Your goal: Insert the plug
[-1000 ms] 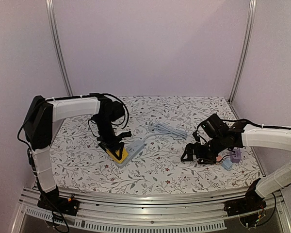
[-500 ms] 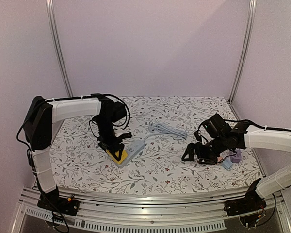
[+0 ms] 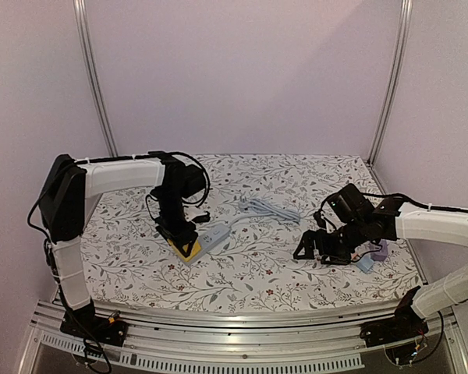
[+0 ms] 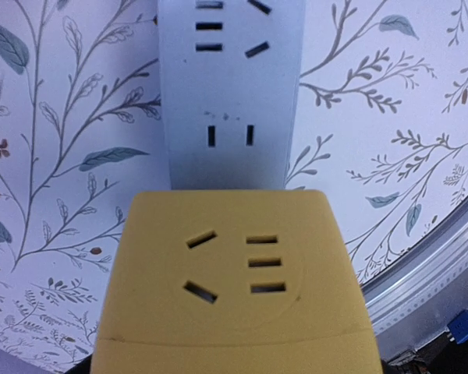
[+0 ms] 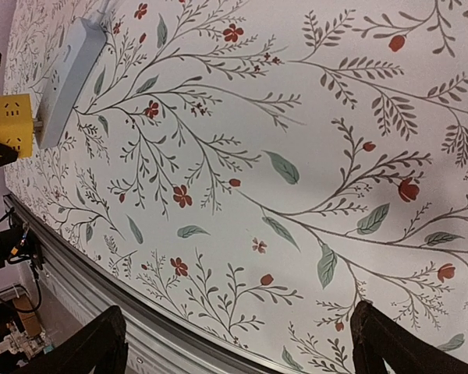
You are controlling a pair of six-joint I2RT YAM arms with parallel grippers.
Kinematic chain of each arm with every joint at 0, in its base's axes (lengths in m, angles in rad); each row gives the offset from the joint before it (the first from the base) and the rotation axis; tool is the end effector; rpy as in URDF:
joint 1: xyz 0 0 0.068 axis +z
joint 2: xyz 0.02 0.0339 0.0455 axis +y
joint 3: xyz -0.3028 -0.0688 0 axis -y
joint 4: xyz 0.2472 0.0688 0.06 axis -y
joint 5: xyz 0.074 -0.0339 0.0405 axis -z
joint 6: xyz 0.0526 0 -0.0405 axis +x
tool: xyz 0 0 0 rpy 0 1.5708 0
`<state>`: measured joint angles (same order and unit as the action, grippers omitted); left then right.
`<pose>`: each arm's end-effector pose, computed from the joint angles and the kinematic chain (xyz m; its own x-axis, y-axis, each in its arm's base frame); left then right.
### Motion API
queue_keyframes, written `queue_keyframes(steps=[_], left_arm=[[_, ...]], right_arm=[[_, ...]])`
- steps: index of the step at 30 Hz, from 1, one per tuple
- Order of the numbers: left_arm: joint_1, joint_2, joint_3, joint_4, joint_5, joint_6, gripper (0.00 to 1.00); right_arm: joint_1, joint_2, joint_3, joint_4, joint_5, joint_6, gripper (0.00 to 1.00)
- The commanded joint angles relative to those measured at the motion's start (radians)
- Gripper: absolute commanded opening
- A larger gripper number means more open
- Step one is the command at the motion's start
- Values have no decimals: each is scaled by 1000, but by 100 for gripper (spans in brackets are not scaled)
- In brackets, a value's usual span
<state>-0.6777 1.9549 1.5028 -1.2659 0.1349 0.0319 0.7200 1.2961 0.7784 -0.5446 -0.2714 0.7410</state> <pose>0.2788 -0.2335 0.2155 -0.7509 0.6449 0.1424 0.6302 0.7641 -0.1376 0.1734 0.1709 0.2258 -0.9795 0.0059 -0.2011 -0.0978 0.8597 0.5014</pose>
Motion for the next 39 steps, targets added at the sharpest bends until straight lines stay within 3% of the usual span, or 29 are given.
queue_keyframes(steps=[1, 18, 39], left_arm=[[-28, 19, 14, -20, -63, -1, 0], [-73, 79, 75, -82, -223, -38, 0], [-126, 168, 53, -27, -180, -80, 0]], right_arm=[[9, -16, -15, 0, 7, 11, 99], [9, 23, 35, -21, 6, 2, 99], [19, 187, 216, -56, -15, -77, 99]])
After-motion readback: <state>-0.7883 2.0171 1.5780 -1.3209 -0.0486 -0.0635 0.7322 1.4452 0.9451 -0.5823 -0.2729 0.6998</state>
